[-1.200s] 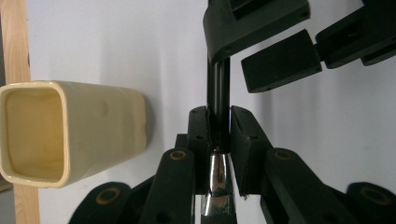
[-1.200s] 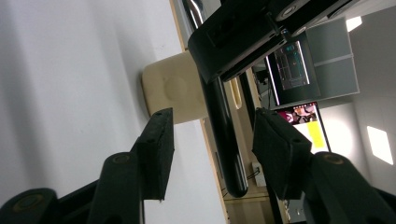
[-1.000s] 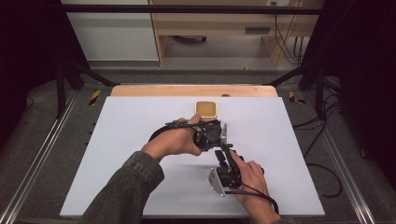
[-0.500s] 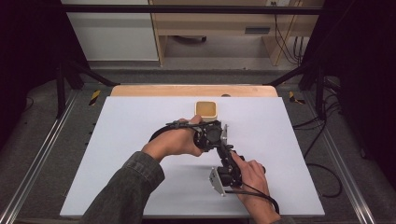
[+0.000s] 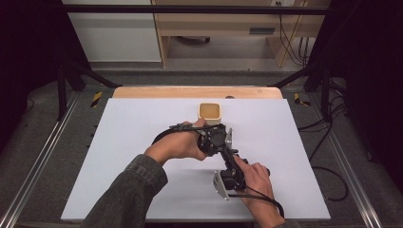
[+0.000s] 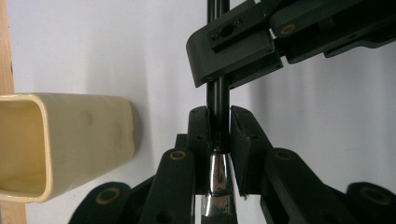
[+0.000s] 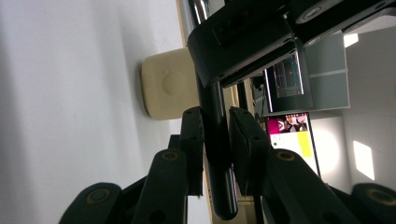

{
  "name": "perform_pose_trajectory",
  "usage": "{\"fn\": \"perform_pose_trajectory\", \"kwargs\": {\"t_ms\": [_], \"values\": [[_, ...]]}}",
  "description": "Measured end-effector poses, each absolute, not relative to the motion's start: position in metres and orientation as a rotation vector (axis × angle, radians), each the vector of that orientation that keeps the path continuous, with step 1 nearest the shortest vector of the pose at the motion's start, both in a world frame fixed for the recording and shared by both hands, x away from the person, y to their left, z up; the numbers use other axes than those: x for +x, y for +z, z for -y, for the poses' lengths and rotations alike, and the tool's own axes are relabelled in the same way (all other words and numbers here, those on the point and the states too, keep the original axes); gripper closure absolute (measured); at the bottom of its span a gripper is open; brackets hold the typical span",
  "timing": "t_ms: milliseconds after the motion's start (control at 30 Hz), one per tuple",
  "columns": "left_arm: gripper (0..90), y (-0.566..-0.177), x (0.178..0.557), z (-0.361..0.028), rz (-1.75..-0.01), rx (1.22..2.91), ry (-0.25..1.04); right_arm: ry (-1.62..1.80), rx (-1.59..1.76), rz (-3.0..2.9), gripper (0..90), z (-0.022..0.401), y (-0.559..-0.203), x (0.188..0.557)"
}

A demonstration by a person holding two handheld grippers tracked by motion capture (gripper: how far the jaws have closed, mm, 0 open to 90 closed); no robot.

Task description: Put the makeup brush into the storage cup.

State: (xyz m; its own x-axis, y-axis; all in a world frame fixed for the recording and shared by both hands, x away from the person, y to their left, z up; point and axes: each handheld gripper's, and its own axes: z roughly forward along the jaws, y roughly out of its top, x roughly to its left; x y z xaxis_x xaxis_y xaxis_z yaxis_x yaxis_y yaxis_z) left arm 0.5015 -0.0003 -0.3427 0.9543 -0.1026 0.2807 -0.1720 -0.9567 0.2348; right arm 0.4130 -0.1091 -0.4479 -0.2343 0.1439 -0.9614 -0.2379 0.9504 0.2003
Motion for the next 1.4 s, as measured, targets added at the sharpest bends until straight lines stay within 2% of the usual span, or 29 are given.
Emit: {"fn": "perform_pose_trajectory", "kwargs": {"t_ms": [233,433,867,1333,1400], "values": [[77.4,-0.342,0.501,-0.004,0.214,2.827,0.354,0.354,-0.079,-1.795,79.2,0.109,-0.45,0.412],[62.7,-0.335,0.504,-0.01,0.196,2.753,0.425,0.352,-0.05,-1.824,79.2,0.113,-0.452,0.414],[48.4,-0.321,0.511,-0.041,0.026,2.629,0.559,0.37,-0.004,-1.857,79.2,0.121,-0.454,0.418],[22.1,-0.329,0.517,-0.072,-0.216,2.46,0.627,0.368,0.011,-1.865,79.2,0.126,-0.454,0.42],[20.8,-0.329,0.517,-0.079,-0.261,2.414,0.635,0.38,0.03,-1.872,79.2,0.127,-0.454,0.42]]}}
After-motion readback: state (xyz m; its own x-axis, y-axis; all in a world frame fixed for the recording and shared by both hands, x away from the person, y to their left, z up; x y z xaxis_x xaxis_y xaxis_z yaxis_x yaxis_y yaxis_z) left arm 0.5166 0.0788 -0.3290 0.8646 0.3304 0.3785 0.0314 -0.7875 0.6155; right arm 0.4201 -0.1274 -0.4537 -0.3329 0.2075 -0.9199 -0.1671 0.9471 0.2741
